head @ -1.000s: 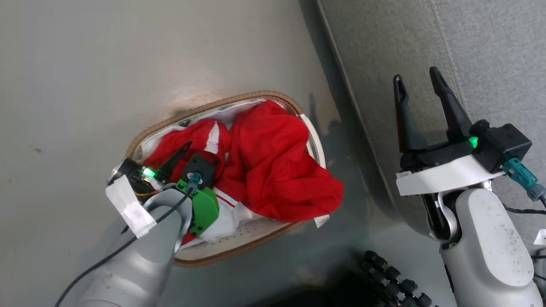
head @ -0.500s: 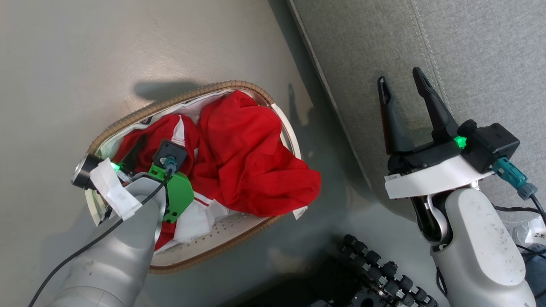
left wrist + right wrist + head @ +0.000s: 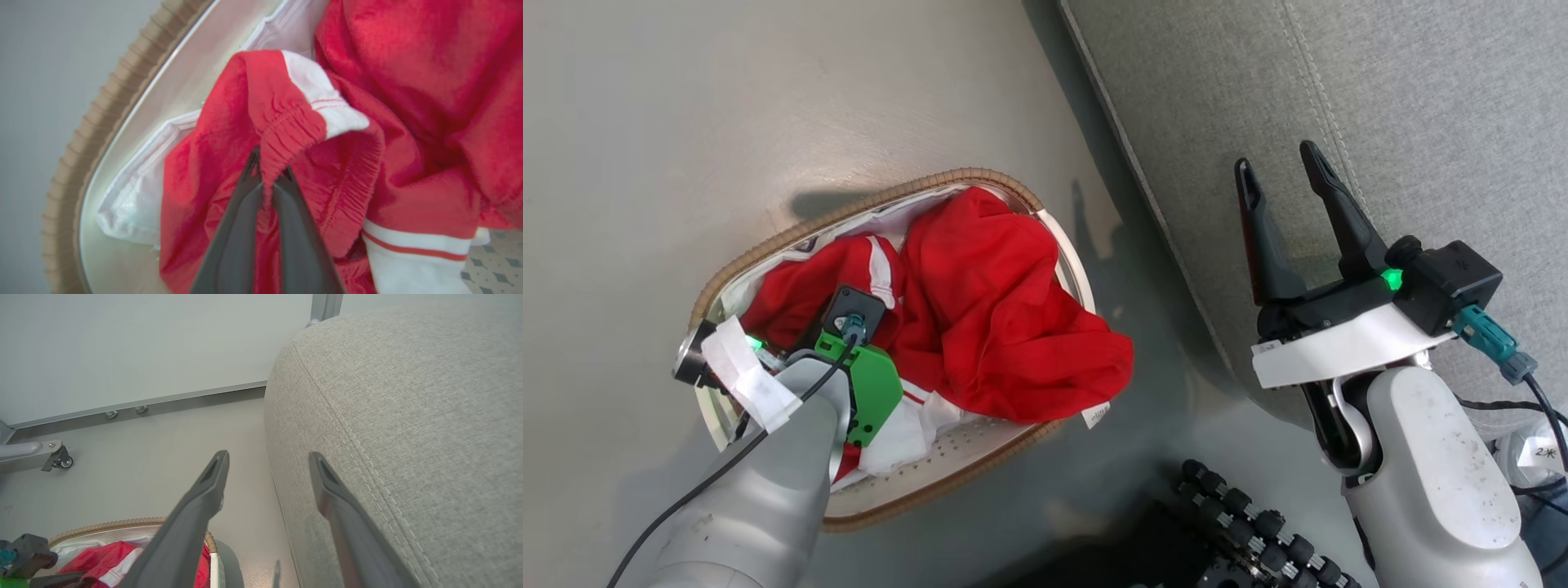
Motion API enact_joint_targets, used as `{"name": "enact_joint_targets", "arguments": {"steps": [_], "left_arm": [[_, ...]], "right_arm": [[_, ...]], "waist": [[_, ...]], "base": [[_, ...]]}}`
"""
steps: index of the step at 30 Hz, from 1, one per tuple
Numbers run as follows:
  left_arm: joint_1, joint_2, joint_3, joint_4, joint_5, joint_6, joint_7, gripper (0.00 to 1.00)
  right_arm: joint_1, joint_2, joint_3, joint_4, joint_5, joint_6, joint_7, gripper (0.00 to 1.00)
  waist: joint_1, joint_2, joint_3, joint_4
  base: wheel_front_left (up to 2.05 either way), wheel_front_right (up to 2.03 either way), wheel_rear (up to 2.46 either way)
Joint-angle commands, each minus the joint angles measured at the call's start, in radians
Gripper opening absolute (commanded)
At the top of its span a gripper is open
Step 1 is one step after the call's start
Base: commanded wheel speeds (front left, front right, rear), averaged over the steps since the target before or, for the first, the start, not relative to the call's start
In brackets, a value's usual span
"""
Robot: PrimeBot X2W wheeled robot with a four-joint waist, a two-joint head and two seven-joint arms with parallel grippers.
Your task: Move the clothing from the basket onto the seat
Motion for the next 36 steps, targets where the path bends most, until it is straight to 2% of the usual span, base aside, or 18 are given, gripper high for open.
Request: {"name": "enact_joint_targets", "arguments": {"steps": [1,12,21,28,36], "left_arm": [[0.012,0.001,-0.004,0.002,-0.005,-0.007,-0.015,0.0],[0.031,-0.021,-0.028,-0.035,-0.035,-0.055,-0.079,0.0],[0.089,-0.024,-0.073,-0.128,-0.034,-0.084,-0.105,0.0],[0.141,0.002,-0.1,-0.286,-0.024,-0.104,-0.103,0.0],[0.155,0.019,-0.117,-0.419,-0.038,-0.146,-0.103,0.0]], "right_arm": [[0.008,-0.002,-0.003,0.006,-0.005,-0.001,-0.005,1.0],[0.035,-0.002,-0.034,0.028,-0.058,-0.001,-0.005,1.0],[0.087,-0.003,-0.047,0.047,-0.114,-0.001,-0.005,1.0],[0.15,-0.003,-0.064,0.068,-0.158,-0.001,-0.005,1.0],[0.244,-0.003,-0.076,0.093,-0.191,-0.001,-0.005,1.0]], "waist": [[0.0,-0.0001,-0.023,0.013],[0.0,-0.0001,-0.142,0.082],[0.0,-0.0001,-0.297,0.131],[0.0,-0.0001,-0.432,0.166],[0.0,-0.0001,-0.59,0.202]], "base": [[0.0,0.0,0.0],[0.0,0.0,0.0],[0.0,0.0,0.0],[0.0,0.0,0.0],[0.0,0.0,0.0]]}}
